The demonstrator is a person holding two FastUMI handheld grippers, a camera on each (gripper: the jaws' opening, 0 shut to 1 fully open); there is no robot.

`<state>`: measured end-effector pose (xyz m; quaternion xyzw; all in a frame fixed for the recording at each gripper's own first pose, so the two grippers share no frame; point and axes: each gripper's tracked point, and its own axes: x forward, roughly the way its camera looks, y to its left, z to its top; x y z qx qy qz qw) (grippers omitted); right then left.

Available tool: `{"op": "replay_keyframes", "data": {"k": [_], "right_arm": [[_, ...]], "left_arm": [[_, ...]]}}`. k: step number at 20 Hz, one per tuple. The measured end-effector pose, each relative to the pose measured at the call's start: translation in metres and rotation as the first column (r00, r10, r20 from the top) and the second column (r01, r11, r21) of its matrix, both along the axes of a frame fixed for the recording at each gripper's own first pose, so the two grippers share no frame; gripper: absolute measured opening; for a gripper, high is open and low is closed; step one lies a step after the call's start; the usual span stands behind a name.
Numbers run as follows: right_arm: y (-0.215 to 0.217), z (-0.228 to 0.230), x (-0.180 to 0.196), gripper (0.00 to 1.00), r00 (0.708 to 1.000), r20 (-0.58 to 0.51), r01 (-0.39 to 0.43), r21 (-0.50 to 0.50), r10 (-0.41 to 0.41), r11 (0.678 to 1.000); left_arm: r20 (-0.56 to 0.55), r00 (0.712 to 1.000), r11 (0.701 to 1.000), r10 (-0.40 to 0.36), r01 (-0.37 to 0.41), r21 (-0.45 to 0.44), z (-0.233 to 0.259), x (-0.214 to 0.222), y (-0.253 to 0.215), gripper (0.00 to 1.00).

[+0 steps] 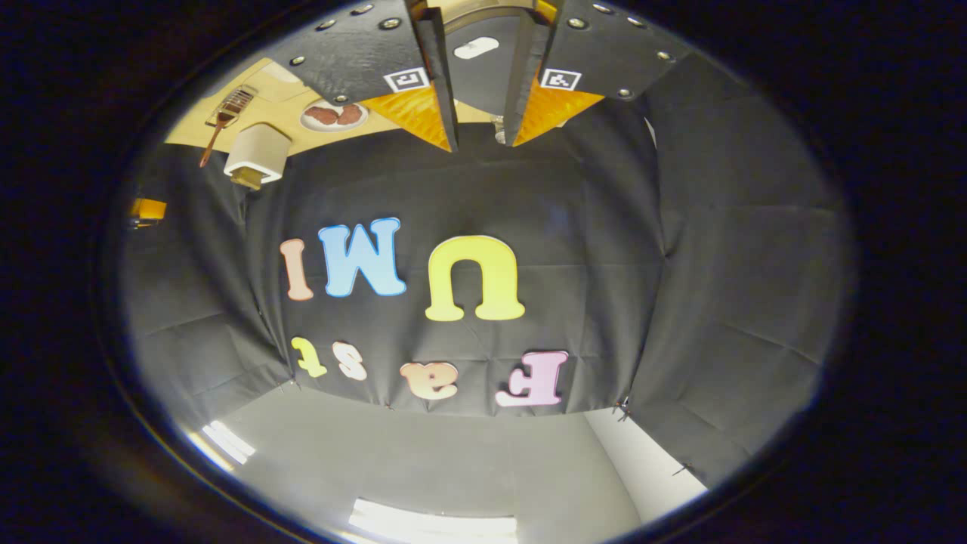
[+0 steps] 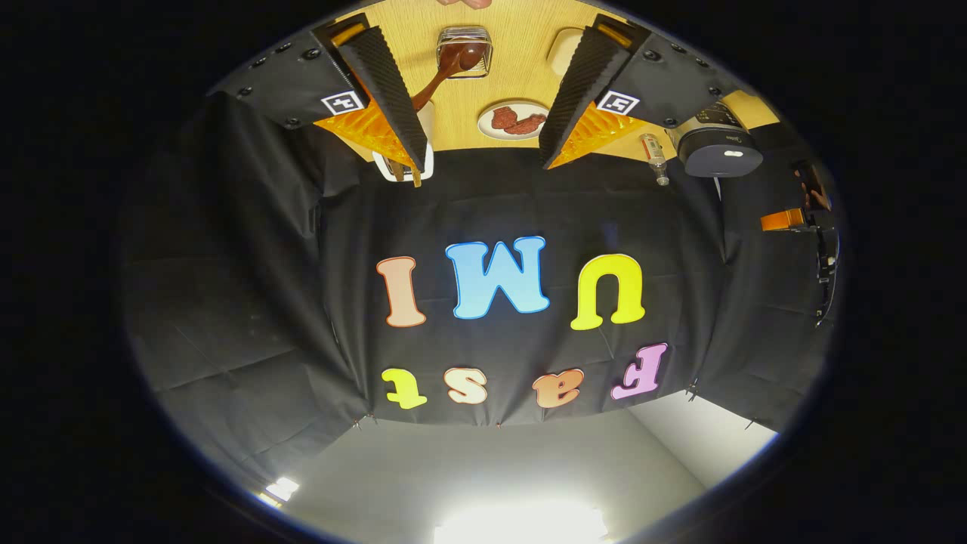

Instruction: Close the left gripper, press the button to open the rice cooker; take a wooden spoon from the chopstick holder with the right hand, scoop a spoonful of rice and pour it into the rice cooker, then put the wooden spoon back into the chopstick holder.

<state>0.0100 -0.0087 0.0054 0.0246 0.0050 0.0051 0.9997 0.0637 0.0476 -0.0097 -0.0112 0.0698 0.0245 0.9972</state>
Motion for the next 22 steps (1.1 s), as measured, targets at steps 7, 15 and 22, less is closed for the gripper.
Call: {"op": "replay_keyframes", "data": {"k": [7, 15, 22], "right_arm": [[-0.003, -0.004, 0.003, 0.93, 1.000, -0.013, -0.012, 0.012, 0.012, 1.000], [-0.003, -0.015, 0.007, 0.93, 0.999, -0.039, -0.017, -0.023, 0.016, 1.000], [-0.013, -0.026, 0.015, 0.96, 0.998, -0.053, 0.014, -0.014, -0.015, 1.000]], "left_arm": [[-0.137, 0.986, 0.995, -0.097, 0.098, 0.004, -0.036, -0.004, -0.017, 0.00], [-0.307, 0.939, 0.984, -0.155, 0.119, -0.132, -0.101, 0.011, -0.026, 0.01], [-0.433, 0.884, 0.966, -0.175, 0.070, -0.248, -0.166, 0.020, -0.022, 0.01]]}}
